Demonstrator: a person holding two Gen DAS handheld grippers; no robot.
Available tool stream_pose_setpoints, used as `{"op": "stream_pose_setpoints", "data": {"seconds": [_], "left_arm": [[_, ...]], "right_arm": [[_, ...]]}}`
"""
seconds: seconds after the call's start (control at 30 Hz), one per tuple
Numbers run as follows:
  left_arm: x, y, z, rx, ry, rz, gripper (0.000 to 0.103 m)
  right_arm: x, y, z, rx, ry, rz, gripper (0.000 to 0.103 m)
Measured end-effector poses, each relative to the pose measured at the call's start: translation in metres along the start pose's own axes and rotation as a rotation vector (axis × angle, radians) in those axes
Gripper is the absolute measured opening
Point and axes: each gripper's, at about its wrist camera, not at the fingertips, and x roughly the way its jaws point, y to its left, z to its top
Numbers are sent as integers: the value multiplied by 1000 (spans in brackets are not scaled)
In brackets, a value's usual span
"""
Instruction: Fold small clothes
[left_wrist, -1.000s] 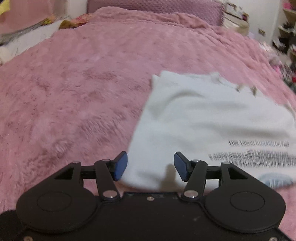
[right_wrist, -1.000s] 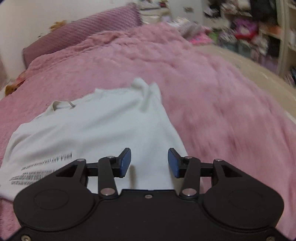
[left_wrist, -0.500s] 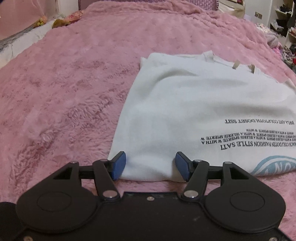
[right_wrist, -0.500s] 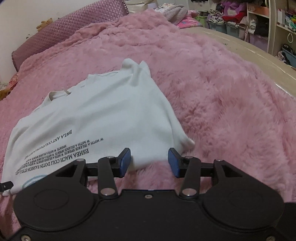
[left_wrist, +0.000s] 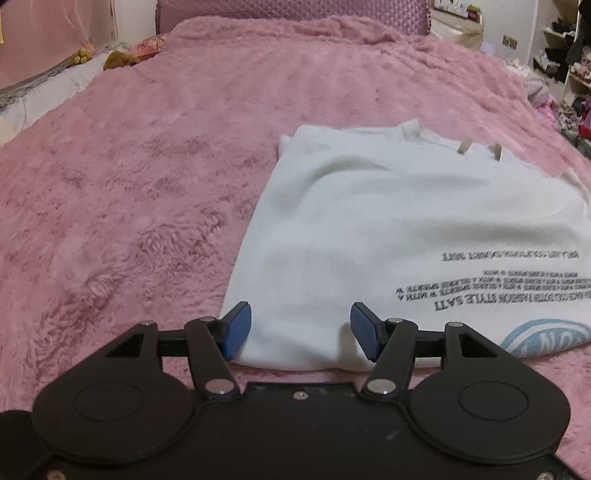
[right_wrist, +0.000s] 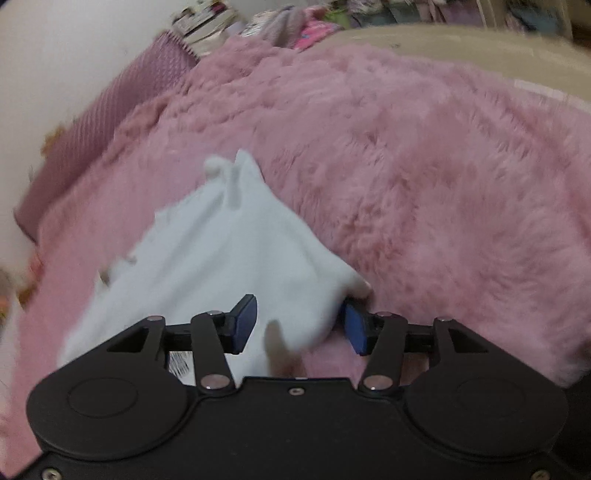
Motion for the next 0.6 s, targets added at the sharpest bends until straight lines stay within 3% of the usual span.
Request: {"op": "stream_pose_setpoints", "data": {"seconds": [0.03,0.07,0.13,0.27,0.33,0.43,0.6], "left_arm": [[3,0,0,2,15,8,61],[4,1,0,7,20,9,61],[1,3,2,18,13,16,61],[-16,19,14,1,-41,44,61],[-23,30,20,-32,-56,15,61],[-28,39,25,-48,-63,-3,61],[-30,50,31,-53,-62,12,61]], "right_arm": [[7,-2,1,20,7,7,39],[12,-2,2,26,9,14,14],[14,3,2,18,-2,52,12],[-6,41,1,-128,-101,126,11],[-10,65,-3,-184,-123,186,11],[-10,100,-10,-245,-136,257,8],[-10,145,-30,-311,-129,287,7]]}}
